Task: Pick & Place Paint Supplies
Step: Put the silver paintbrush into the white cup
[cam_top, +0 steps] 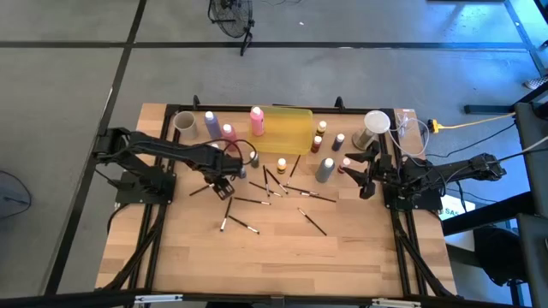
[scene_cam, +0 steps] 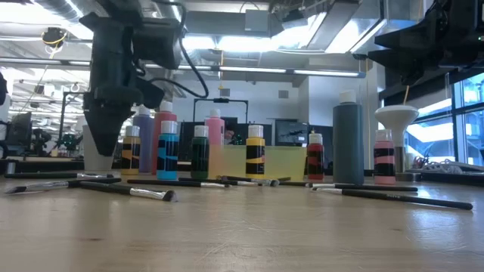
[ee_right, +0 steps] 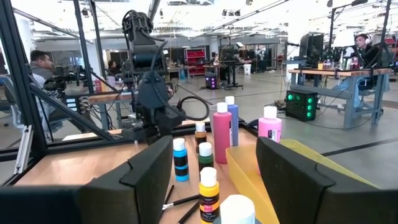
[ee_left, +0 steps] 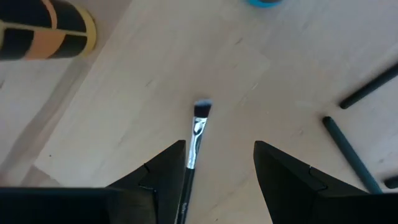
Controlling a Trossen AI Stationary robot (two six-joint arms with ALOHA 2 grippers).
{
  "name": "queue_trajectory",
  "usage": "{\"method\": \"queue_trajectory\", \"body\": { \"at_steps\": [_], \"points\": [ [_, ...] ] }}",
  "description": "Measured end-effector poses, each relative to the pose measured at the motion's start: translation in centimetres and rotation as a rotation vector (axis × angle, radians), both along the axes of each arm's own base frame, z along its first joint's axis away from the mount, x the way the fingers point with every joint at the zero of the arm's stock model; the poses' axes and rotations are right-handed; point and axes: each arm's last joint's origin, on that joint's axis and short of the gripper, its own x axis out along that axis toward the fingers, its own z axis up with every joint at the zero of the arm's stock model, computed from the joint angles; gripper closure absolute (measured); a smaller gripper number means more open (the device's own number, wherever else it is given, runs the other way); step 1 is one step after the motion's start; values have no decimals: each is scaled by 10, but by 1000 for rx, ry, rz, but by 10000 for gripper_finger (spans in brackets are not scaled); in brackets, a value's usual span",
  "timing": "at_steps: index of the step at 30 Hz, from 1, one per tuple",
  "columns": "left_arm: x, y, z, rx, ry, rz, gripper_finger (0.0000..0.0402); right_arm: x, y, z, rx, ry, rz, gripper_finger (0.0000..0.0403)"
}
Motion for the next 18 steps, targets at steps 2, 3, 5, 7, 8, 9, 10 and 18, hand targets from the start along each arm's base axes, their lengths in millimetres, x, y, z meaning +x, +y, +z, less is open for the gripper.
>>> {"method": "queue_trajectory", "body": {
  "at_steps": [2,3,5,7,8,9,10,18],
  "points": [
    [0,2,-3,1,-11,8,217,0,0,0,0,1,1,170],
    [0,3,-4,1,-20,11,217,0,0,0,0,1,0,170],
    [-1,4,-6,2,-23,16,217,0,0,0,0,1,0,170],
    [-1,5,-7,1,-26,20,217,0,0,0,0,1,0,170],
    [-1,5,-8,2,-28,21,217,0,0,0,0,1,0,170],
    [-1,6,-8,2,-27,17,217,0,0,0,0,2,0,170],
    [-1,6,-8,2,-27,14,217,0,0,0,0,2,0,170],
    [3,6,-10,12,-53,3,217,0,0,0,0,2,0,170]
  ]
}}
